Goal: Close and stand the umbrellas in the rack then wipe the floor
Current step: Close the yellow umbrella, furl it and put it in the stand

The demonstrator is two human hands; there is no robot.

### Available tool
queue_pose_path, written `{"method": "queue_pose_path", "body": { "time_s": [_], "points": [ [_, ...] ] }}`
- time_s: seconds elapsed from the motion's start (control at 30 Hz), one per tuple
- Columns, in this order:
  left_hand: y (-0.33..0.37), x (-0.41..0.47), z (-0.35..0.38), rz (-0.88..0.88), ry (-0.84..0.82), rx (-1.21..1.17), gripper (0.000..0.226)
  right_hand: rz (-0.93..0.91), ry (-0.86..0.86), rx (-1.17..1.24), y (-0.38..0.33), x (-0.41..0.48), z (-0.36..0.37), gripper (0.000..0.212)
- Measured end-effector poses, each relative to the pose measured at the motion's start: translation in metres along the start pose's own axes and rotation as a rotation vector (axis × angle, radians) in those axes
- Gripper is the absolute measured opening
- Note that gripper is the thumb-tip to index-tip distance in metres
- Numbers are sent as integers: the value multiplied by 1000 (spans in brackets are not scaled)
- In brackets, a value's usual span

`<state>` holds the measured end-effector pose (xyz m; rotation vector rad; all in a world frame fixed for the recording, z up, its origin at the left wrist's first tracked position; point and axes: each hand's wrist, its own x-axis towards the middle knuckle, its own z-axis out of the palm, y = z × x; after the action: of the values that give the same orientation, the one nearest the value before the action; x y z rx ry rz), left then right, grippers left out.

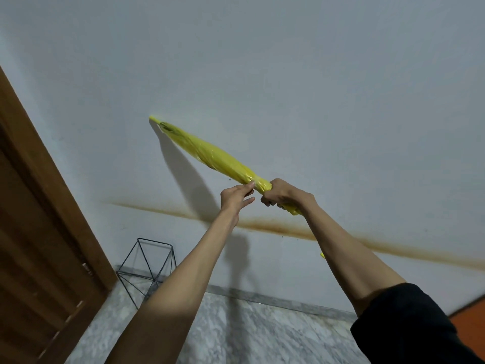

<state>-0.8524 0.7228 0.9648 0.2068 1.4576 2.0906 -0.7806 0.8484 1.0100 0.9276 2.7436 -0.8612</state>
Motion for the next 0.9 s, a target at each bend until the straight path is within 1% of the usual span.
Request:
{"method": "queue_pose_path", "body": {
  "time_s": [0.1,0.17,0.23,0.3,0.33,0.37,0.4,0.43,0.47,0.5,0.57,0.6,0.67,0.77,0.83,0.9],
  "points": [
    [4,1,5,33,24,114,15,-11,34,-25,-1,0,-3,14],
    [6,0,8,45,51,181,14,-18,43,-36,0,-1,-5,13],
    [6,-4,9,60,55,239,17,-19,39,-42,1,-4,-7,13],
    [2,-7,8,146,83,357,29,-10,19,-48,4,-6,-9,14],
    [-2,-9,5,219,131,460,37,-2,9,-55,6,-8,-9,14],
    [-5,-11,2,317,191,612,45,4,0,-68,7,-9,-11,13],
    [-7,-12,-2,456,238,799,53,4,-9,-81,9,-9,-12,12],
    [-8,-11,-8,619,241,984,61,3,-16,-97,10,-10,-12,10],
    [-6,-9,-14,788,201,1153,73,3,-21,-116,11,-9,-13,10],
    [-3,-6,-19,929,126,1312,88,3,-25,-138,11,-9,-14,11],
    [9,2,-26,1098,-18,1643,116,5,-37,-172,13,-7,-14,16],
    [15,6,-27,1146,-54,1779,122,3,-48,-180,14,-6,-15,17],
    [24,14,-24,1172,-103,1963,118,-13,-72,-203,14,-5,-15,15],
    [28,24,-16,1096,-236,2094,92,-40,-95,-224,14,-5,-17,14],
    [28,27,-13,1070,-325,2068,69,-44,-103,-219,15,-6,-21,15],
    [27,29,-11,1091,-353,2007,50,-48,-120,-202,17,-6,-29,20]
  ]
}}
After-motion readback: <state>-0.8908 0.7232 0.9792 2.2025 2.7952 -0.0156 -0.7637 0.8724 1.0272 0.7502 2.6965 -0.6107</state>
